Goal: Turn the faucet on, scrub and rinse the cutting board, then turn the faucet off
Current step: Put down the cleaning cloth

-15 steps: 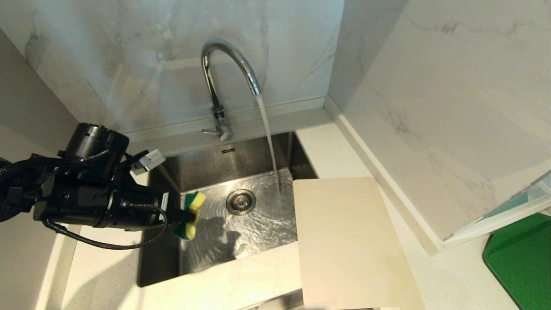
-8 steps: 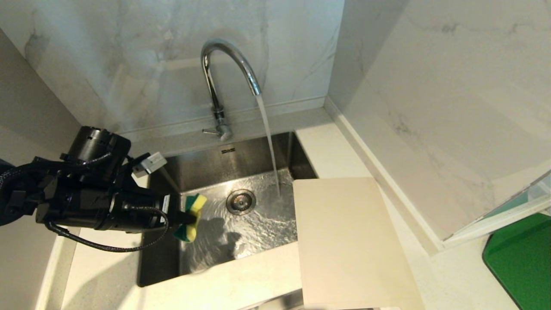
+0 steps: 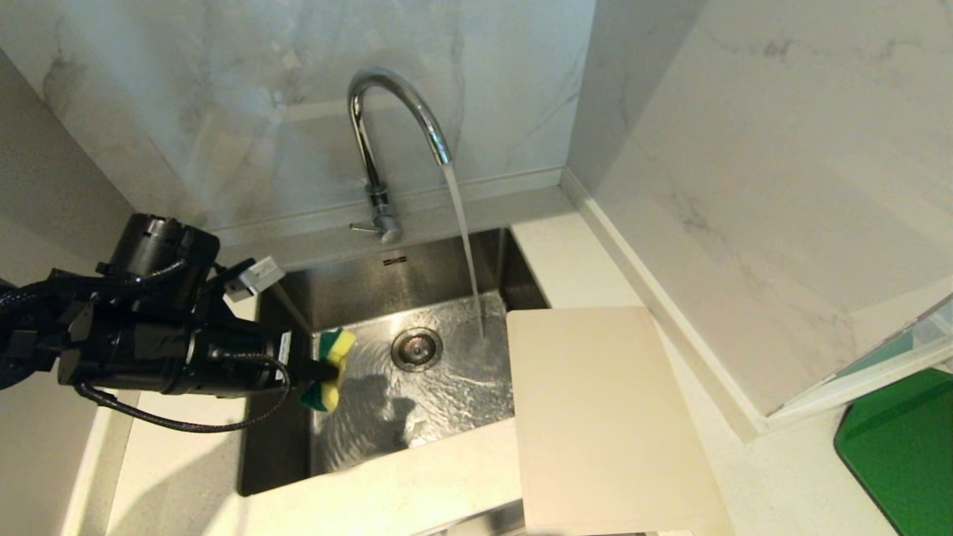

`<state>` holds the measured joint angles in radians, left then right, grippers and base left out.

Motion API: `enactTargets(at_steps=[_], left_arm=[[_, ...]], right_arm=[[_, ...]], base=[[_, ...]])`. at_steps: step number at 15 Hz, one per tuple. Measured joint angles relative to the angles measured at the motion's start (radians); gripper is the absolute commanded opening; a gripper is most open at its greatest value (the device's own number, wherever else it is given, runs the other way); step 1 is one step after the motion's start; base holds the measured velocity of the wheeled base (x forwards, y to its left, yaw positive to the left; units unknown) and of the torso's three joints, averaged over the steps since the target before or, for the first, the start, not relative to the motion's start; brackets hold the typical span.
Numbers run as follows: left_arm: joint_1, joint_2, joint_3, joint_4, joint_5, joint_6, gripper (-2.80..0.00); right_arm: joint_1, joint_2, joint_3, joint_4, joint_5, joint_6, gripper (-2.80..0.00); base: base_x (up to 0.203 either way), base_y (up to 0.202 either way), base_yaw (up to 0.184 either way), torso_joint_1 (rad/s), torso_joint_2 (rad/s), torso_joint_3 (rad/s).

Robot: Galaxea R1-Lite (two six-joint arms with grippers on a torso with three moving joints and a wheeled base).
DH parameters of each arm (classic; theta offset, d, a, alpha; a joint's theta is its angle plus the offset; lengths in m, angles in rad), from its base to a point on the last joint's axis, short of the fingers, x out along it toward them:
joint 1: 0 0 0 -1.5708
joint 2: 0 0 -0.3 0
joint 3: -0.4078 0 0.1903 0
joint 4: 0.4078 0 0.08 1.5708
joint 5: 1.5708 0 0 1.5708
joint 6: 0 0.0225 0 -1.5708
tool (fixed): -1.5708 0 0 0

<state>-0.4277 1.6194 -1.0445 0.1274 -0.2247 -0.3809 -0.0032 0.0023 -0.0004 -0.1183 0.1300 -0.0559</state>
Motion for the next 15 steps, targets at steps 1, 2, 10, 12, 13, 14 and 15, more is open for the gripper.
enactTargets(at_steps=[1,2,10,12,13,14,15], left_arm=[[0.000,-0.007,-0.001,0.000,0.006,0.000,-2.80],[0.000,-0.015,-0.001,0.000,0.017,0.000,-2.80],[0.032,-0.050,-0.003,0.012,0.062,0.005,-2.80],[0.037,-0.050,-0.006,0.039,0.110,0.066,-2.80],[0.047,-0.049,-0.005,0.066,0.142,0.125,-2.80],[0.063,-0.047,-0.004,0.101,0.186,0.201,-2.80],[0.086,-0.044,-0.003,0.139,0.239,0.273,-2.80]], right_arm=[[0.000,-0.002,0.000,0.025,-0.041,-0.005,-2.80],[0.000,-0.002,0.000,0.061,-0.073,-0.006,-2.80],[0.000,-0.002,0.000,0.122,-0.125,0.052,-2.80],[0.000,-0.002,0.000,0.122,-0.125,0.052,-2.80],[0.000,-0.002,0.000,0.122,-0.124,0.052,-2.80],[0.000,-0.002,0.000,0.121,-0.125,0.052,-2.80],[0.000,-0.002,0.000,0.121,-0.125,0.052,-2.80]], base=[[0.000,0.000,0.000,0.000,0.00,0.000],[0.000,0.000,0.000,0.000,0.00,0.000],[0.000,0.000,0.000,0.000,0.00,0.000],[0.000,0.000,0.000,0.000,0.00,0.000],[0.000,0.000,0.000,0.000,0.00,0.000],[0.000,0.000,0.000,0.000,0.00,0.000],[0.000,0.000,0.000,0.000,0.00,0.000]])
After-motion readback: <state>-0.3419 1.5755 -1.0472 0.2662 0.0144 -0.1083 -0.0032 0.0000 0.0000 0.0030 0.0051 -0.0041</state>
